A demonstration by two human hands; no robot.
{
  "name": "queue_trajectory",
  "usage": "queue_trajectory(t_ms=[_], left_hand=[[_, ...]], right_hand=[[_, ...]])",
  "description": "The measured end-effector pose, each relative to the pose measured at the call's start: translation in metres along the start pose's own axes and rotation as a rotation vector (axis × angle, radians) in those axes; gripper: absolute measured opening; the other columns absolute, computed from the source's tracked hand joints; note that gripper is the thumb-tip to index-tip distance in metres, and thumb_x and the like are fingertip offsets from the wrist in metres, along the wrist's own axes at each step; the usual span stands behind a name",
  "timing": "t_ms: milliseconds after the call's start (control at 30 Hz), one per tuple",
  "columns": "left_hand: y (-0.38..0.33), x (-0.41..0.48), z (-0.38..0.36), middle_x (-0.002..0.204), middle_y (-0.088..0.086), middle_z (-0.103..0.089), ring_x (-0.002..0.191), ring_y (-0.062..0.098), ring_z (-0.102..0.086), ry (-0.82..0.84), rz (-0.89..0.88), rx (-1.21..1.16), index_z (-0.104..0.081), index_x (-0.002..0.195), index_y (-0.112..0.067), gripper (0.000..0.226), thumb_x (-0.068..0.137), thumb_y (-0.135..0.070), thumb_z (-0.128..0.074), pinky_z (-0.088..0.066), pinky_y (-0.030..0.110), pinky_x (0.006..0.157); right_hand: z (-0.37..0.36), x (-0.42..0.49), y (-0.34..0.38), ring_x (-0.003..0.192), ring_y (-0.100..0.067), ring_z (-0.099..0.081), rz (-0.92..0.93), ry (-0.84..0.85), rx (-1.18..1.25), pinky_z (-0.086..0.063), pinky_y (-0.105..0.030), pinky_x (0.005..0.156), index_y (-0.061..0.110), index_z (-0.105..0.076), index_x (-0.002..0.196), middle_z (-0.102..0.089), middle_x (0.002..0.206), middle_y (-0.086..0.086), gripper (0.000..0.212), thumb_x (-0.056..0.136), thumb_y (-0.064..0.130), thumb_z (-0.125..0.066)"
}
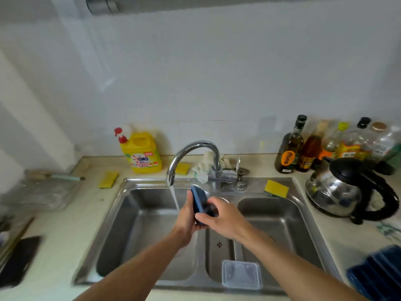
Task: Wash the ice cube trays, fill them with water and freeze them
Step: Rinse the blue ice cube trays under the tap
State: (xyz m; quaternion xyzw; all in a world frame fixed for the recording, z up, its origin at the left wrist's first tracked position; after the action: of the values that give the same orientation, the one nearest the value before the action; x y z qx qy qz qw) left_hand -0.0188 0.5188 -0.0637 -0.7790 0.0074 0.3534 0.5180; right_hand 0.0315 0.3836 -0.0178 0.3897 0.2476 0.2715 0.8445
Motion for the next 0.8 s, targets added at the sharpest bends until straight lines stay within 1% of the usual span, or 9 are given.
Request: queue_trajectory(t_ms=[133,233,267,367,467,567,633,700,800], left_hand=[[0.001,-0.010,0.031,0.099,0.004,-0.079,0.095,0.024,-0.074,-0.105,0.049,-0.009,-0.071,0.110,-0.027,0.067,0.092,-0.077,-0.032,-0.060,0.040,0.071],[0.004,-0.022,0.043,0.090,0.006,-0.079,0.090,0.025,-0.072,-0.155,0.118,-0.050,-0.072,0.106,-0.021,0.066,0.096,-0.073,-0.031,-0.059,0.035,0.062],[0.005,-0.025,0.046,0.088,0.007,-0.079,0.089,0.026,-0.072,-0.159,0.140,-0.064,-0.072,0.105,-0.020,0.067,0.097,-0.072,-0.031,-0.059,0.035,0.060],[0.003,-0.023,0.055,0.086,0.008,-0.079,0.088,0.029,-0.072,-0.153,0.159,-0.049,-0.071,0.105,-0.019,0.065,0.098,-0.070,-0.031,-0.059,0.037,0.056],[0.003,-0.014,0.060,0.087,0.008,-0.079,0.089,0.030,-0.072,-0.142,0.169,-0.019,-0.070,0.105,-0.020,0.064,0.098,-0.070,-0.031,-0.060,0.039,0.056],[0.001,0.001,0.065,0.083,0.007,-0.079,0.090,0.032,-0.071,-0.104,0.178,0.023,-0.071,0.104,-0.020,0.063,0.097,-0.070,-0.034,-0.060,0.040,0.058],[-0.003,0.014,0.071,0.083,0.009,-0.078,0.090,0.035,-0.072,-0.091,0.167,0.071,-0.071,0.103,-0.018,0.062,0.097,-0.070,-0.037,-0.060,0.042,0.061],[-0.009,0.029,0.081,0.087,0.013,-0.078,0.088,0.036,-0.073,-0.071,0.160,0.120,-0.071,0.106,-0.015,0.065,0.096,-0.070,-0.039,-0.060,0.043,0.063],[-0.021,0.056,0.100,0.092,0.017,-0.077,0.083,0.035,-0.076,-0.023,0.175,0.206,-0.072,0.108,-0.012,0.072,0.092,-0.075,-0.040,-0.060,0.042,0.064]], right_hand=[[-0.028,0.011,0.016,0.086,-0.001,-0.067,0.000,0.091,-0.004,-0.056,-0.027,0.079,0.038,-0.059,0.114,-0.068,0.097,0.016,0.061,0.069,0.079,-0.058],[-0.041,0.010,0.023,0.077,0.008,-0.060,-0.009,0.130,-0.025,-0.043,-0.015,0.065,0.040,-0.060,0.117,-0.063,0.087,0.021,0.053,0.077,0.076,-0.059],[-0.046,0.010,0.025,0.076,0.007,-0.059,-0.012,0.131,-0.025,-0.040,-0.014,0.063,0.039,-0.061,0.118,-0.062,0.086,0.022,0.051,0.080,0.074,-0.060],[-0.058,0.010,0.027,0.081,-0.003,-0.064,-0.019,0.127,0.001,-0.045,-0.017,0.065,0.036,-0.062,0.121,-0.064,0.089,0.018,0.051,0.083,0.070,-0.061],[-0.065,0.014,0.027,0.082,-0.006,-0.070,-0.051,0.114,0.032,-0.050,-0.017,0.065,0.036,-0.062,0.122,-0.070,0.097,0.012,0.053,0.081,0.070,-0.061],[-0.069,0.022,0.028,0.062,-0.005,-0.072,-0.100,0.118,0.096,-0.051,-0.018,0.052,0.037,-0.060,0.114,-0.072,0.091,0.012,0.054,0.075,0.073,-0.059],[-0.073,0.032,0.029,0.057,-0.004,-0.071,-0.136,0.118,0.130,-0.052,-0.019,0.049,0.038,-0.058,0.112,-0.071,0.089,0.012,0.052,0.074,0.073,-0.059],[-0.080,0.047,0.030,0.056,-0.001,-0.069,-0.174,0.109,0.152,-0.052,-0.018,0.049,0.040,-0.057,0.112,-0.070,0.088,0.012,0.046,0.077,0.069,-0.060],[-0.093,0.073,0.034,0.059,-0.005,-0.070,-0.213,0.090,0.154,-0.054,-0.019,0.053,0.036,-0.056,0.114,-0.072,0.094,0.008,0.043,0.085,0.067,-0.060]])
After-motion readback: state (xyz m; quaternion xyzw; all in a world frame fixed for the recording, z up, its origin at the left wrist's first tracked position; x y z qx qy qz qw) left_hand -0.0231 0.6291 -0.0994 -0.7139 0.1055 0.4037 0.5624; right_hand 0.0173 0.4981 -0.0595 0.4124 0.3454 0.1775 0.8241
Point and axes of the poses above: each hand's wrist, its own x-axis towards the middle knuckle, its own z-axis out of the back of the hand, y = z × x, the point moved 1 cm from there along x, towards the middle knuckle
